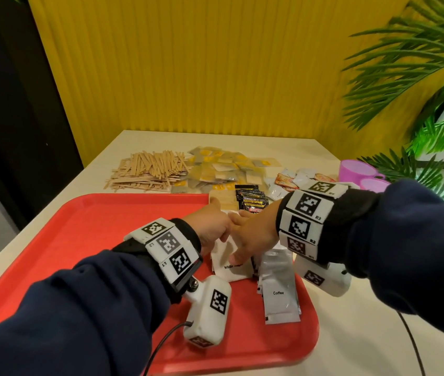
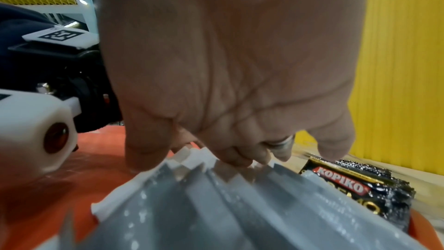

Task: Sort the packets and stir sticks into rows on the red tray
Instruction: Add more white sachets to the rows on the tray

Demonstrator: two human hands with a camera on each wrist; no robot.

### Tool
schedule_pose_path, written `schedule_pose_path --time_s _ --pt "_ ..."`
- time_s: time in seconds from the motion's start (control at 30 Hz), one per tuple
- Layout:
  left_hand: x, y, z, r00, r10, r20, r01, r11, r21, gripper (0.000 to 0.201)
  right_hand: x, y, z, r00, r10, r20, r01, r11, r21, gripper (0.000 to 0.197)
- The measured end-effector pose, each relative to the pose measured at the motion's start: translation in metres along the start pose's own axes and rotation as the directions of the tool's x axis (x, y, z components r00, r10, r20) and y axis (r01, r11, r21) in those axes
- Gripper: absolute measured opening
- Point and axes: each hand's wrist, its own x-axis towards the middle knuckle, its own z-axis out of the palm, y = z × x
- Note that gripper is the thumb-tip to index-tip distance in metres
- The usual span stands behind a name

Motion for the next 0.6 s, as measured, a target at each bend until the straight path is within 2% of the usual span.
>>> schedule_pose_path --time_s 0.1,0.17,0.27,0.33,0.37,0.43,0.5,0.6 --pt "0.0 -0.001 -0.002 0.998 0.049 -0.032 -0.052 0.994 -0.099 0.093 -0.002 -0.002 -0.002 1.0 0.008 0.014 -0.007 1.0 -0.029 0.088" --pt "0.0 -0.003 -0.003 0.995 0.074 -0.061 -0.081 0.988 -0.129 0.078 -0.004 0.001 -0.007 1.0 0.017 0.003 -0.017 1.0 -0.016 0.088" --pt "0.004 -0.01 -0.01 0.998 0.019 -0.064 -0.024 0.997 -0.075 0.073 -0.005 0.008 -0.015 0.999 0.047 -0.001 -0.047 0.999 -0.003 0.086" --pt "0.0 -0.009 -0.012 0.999 -0.032 -0.038 0.035 0.996 0.08 0.048 -0.005 0.008 -0.013 0.999 0.044 0.023 -0.044 0.999 -0.028 0.085" --pt "-0.004 -0.006 -0.013 0.998 -0.059 -0.028 0.064 0.978 0.196 0.026 -0.005 0.006 -0.01 0.999 0.034 0.037 -0.032 0.998 -0.046 0.084" --pt "-0.012 -0.002 -0.013 0.998 -0.06 0.006 0.051 0.889 0.456 0.012 -0.007 0.001 -0.004 0.999 0.008 0.035 -0.005 0.997 -0.075 0.084" --pt "-0.016 -0.003 -0.014 0.998 -0.051 0.043 0.016 0.812 0.583 0.021 -0.009 0.0 -0.002 1.0 -0.006 0.011 0.007 0.997 -0.079 0.083" --pt "-0.019 -0.007 -0.016 0.996 -0.074 0.059 0.015 0.737 0.676 0.032 -0.011 0.0 -0.001 0.999 0.008 0.044 -0.004 0.997 -0.081 0.084"
